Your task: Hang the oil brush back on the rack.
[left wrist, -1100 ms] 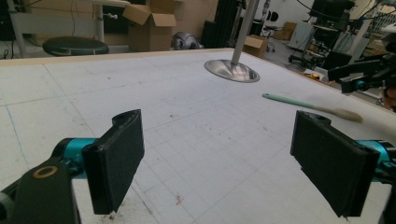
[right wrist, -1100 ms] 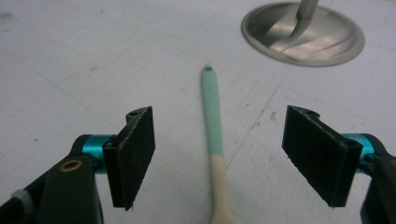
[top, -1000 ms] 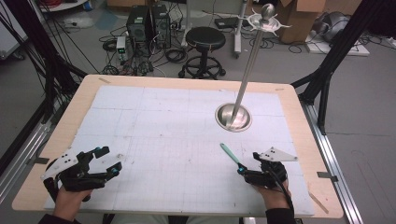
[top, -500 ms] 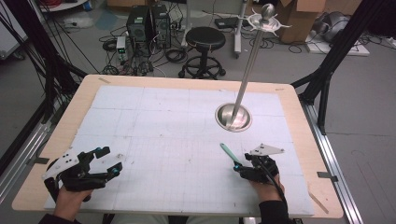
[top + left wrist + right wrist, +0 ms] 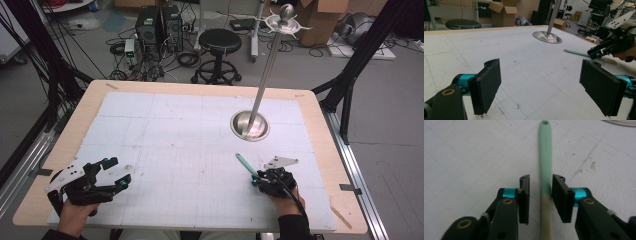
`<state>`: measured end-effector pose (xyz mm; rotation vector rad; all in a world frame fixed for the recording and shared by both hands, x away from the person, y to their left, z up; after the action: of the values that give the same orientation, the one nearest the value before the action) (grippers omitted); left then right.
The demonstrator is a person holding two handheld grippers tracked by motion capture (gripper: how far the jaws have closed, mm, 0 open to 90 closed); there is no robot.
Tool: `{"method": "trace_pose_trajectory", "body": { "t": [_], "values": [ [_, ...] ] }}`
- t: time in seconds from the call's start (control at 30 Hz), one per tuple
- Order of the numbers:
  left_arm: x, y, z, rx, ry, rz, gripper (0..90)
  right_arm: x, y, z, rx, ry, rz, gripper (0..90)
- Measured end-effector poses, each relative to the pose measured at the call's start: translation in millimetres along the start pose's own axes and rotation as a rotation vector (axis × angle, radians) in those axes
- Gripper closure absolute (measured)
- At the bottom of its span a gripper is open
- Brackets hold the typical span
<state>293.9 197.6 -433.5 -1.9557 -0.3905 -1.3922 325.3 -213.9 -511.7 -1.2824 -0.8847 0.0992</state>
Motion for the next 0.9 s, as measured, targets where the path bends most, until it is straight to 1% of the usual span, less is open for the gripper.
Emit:
{"method": "trace_pose_trajectory", "body": {
  "t": [0.1, 0.17, 0.27, 0.3, 0.37, 0.4, 0.43, 0.5, 0.6, 0.67, 0.73, 0.8, 0.9],
  "values": [
    [-0.6, 0.4, 0.9, 0.010, -0.003, 0.005, 17.9, 0.4, 0.2, 0.4, 0.012, -0.007, 0.011, 79.8],
    [-1.3, 0.7, 1.5, 0.014, -0.005, 0.011, 18.1, 1.1, 0.3, 0.3, 0.013, 0.005, 0.025, 80.7],
    [-1.0, 0.0, 2.1, 0.016, -0.003, 0.008, 18.1, 2.4, 0.2, 0.9, -0.008, -0.015, 0.052, 81.7],
    [-1.0, -0.2, 1.9, 0.015, -0.006, 0.007, 18.1, 2.4, -0.1, 1.1, -0.009, -0.014, 0.062, 81.8],
    [-1.2, -0.2, 1.4, 0.007, -0.003, 0.010, 18.7, 2.6, 0.0, 0.8, -0.002, -0.009, 0.068, 82.0],
    [-1.3, 0.3, 0.2, -0.002, -0.006, 0.010, 19.7, 2.8, 0.0, 0.4, 0.013, 0.014, 0.068, 82.2],
    [-1.7, 0.8, -0.4, -0.008, -0.002, 0.014, 19.7, 2.8, 0.0, 0.4, 0.013, 0.014, 0.068, 82.2],
    [-2.4, 2.2, -2.2, -0.020, 0.001, 0.022, 19.7, 2.7, -0.3, 0.0, 0.027, 0.028, 0.065, 82.3],
    [-2.6, 3.8, -4.8, -0.033, 0.010, 0.025, 20.0, 2.4, -1.5, -0.4, 0.057, 0.049, 0.046, 82.4],
    [-1.6, 4.0, -5.8, -0.038, 0.003, 0.019, 21.1, 3.3, -4.4, 0.7, 0.074, 0.054, 0.024, 82.4],
    [0.5, 3.6, -7.7, -0.058, -0.012, 0.004, 23.0, 5.9, -9.2, 2.5, 0.084, 0.045, -0.001, 82.4],
    [2.2, 3.2, -9.3, -0.069, -0.013, -0.004, 22.9, 9.1, -14.7, 5.3, 0.095, 0.039, -0.021, 82.4],
    [4.7, 3.1, -13.7, -0.090, -0.012, -0.012, 22.7, 18.1, -26.1, 14.6, 0.130, 0.005, -0.069, 82.3]
  ]
}}
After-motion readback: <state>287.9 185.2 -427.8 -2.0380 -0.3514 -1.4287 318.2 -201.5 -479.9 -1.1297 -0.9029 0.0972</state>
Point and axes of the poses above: each handheld gripper's, and its own axes: y roughly forward along the jaws, x roughly out of its top, z roughly to its left, the point moved 10 cm from there along y, roughly forward along the jaws, and after that the axes turned 12 degrees about z, right-handed, at the moved point
